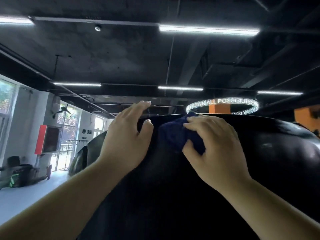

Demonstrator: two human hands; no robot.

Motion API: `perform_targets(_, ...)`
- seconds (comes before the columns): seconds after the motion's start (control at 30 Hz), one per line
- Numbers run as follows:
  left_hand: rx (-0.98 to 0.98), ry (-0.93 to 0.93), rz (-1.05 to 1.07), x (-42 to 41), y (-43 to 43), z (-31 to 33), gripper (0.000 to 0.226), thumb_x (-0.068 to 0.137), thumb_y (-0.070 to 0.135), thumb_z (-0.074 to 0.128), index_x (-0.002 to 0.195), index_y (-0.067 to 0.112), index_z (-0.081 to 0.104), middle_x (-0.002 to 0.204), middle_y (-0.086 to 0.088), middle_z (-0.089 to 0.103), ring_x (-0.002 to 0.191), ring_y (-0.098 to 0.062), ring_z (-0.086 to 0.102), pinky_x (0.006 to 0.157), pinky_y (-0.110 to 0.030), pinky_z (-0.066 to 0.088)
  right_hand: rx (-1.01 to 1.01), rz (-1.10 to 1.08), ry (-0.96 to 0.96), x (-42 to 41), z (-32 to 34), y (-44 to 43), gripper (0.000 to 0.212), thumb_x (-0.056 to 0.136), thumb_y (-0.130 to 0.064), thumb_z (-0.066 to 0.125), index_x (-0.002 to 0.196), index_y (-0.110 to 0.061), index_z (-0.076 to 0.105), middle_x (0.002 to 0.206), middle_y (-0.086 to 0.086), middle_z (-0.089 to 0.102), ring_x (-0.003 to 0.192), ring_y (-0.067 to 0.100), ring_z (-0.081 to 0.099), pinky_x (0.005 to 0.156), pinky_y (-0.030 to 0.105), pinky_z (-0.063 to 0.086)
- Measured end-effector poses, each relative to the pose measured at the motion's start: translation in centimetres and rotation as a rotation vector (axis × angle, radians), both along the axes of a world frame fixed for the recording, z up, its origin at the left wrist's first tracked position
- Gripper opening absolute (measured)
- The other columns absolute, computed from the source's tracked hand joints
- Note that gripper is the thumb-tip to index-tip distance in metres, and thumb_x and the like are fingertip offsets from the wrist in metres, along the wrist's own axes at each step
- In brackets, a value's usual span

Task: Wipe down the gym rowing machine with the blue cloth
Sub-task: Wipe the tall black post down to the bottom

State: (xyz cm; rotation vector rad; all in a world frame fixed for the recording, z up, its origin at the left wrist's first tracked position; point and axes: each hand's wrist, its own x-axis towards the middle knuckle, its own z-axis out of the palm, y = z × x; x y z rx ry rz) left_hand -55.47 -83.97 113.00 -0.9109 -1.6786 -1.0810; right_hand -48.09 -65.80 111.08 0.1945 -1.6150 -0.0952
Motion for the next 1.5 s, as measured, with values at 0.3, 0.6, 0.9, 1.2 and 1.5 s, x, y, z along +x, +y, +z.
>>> perform_targets(0.3, -0.304, 0.292, 0.291, -2.7, 1.3, -1.5, 0.060, 0.095, 0.049, 0.023, 0.147, 0.027, 0.044, 0.153, 0.001, 0.041, 0.143, -0.020, 0.036, 0.117, -0.046, 0.019, -0.309, -0.115, -0.079, 0.5, 1.9, -1.7, 0.047, 0.090, -0.062, 0.032, 0.122, -0.045, 0.063, 0.139, -0.020, 0.051, 0.136, 0.012, 0.039, 0.119, 0.056, 0.020)
perform_targets(0.6, -0.335, 0.312, 0.349, -3.0, 1.8, -1.8, 0.064, 0.095, 0.055, 0.026, 0.146, 0.023, 0.045, 0.150, -0.005, 0.045, 0.140, -0.026, 0.041, 0.114, -0.056, 0.028, -0.357, -0.113, 0.069, -0.4, 3.4, -0.8, 0.024, 0.094, -0.042, 0.052, 0.108, -0.035, 0.071, 0.119, -0.019, 0.065, 0.116, 0.006, 0.056, 0.095, 0.029, 0.046)
perform_targets(0.9, -0.316, 0.336, 0.373, -3.1, 1.8, -1.9, 0.064, 0.094, 0.055, 0.027, 0.145, 0.022, 0.046, 0.150, -0.006, 0.046, 0.140, -0.027, 0.041, 0.114, -0.056, 0.028, -0.144, -0.087, 0.046, 0.1, -3.0, 0.6, 0.034, 0.097, -0.041, 0.047, 0.125, -0.034, 0.064, 0.142, -0.012, 0.052, 0.139, 0.006, 0.038, 0.119, 0.041, 0.026)
perform_targets(1.2, -0.434, 0.283, 0.336, 0.1, 2.4, -1.6, 0.074, 0.084, 0.063, 0.017, 0.153, 0.037, 0.023, 0.162, 0.006, 0.020, 0.150, -0.029, 0.016, 0.117, -0.046, 0.005, -0.336, 0.002, 0.049, 1.9, 1.8, 4.3, 0.026, 0.095, -0.039, 0.052, 0.114, -0.036, 0.069, 0.115, -0.024, 0.062, 0.111, -0.002, 0.055, 0.094, 0.017, 0.043)
perform_targets(1.5, -0.353, 0.267, 0.398, 3.9, 9.9, -0.7, 0.070, 0.086, 0.058, 0.025, 0.145, 0.025, 0.043, 0.153, 0.000, 0.042, 0.145, -0.023, 0.032, 0.117, -0.054, 0.015, -0.385, 0.033, -0.196, 5.8, 5.1, 11.7, 0.024, 0.096, -0.043, 0.050, 0.110, -0.040, 0.068, 0.101, -0.025, 0.067, 0.097, -0.001, 0.059, 0.085, 0.022, 0.048)
